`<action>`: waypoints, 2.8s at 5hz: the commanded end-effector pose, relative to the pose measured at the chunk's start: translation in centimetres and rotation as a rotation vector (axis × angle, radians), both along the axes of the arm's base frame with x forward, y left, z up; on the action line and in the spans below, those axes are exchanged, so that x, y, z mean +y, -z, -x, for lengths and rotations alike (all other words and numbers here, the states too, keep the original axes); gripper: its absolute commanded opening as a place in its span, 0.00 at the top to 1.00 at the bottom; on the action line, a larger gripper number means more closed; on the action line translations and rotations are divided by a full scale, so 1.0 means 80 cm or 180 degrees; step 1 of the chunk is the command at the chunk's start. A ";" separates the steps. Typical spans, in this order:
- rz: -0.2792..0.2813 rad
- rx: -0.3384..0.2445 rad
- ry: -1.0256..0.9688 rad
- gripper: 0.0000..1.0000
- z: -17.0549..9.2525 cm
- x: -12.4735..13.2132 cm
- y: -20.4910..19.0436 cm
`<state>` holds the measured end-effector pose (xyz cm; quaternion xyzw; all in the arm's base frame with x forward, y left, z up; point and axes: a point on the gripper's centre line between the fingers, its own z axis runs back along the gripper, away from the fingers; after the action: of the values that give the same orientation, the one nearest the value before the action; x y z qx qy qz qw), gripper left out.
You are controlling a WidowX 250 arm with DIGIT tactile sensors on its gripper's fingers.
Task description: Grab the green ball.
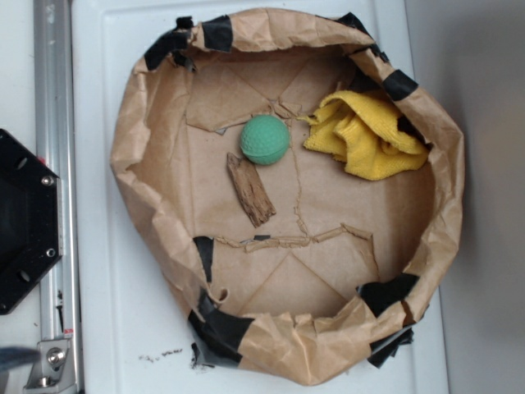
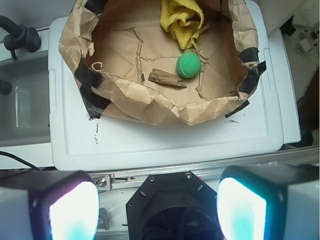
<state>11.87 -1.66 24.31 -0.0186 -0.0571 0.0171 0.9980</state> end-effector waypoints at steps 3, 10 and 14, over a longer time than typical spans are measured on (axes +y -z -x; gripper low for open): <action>-0.0087 -0.0326 -0.0932 0.00 -0.116 0.035 0.076; 0.0017 0.0163 -0.1207 0.00 -0.192 0.089 0.263; 0.0120 0.0220 -0.0807 1.00 -0.201 0.048 0.265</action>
<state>27.78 2.10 2.51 -0.0286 -0.0108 0.1563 0.9872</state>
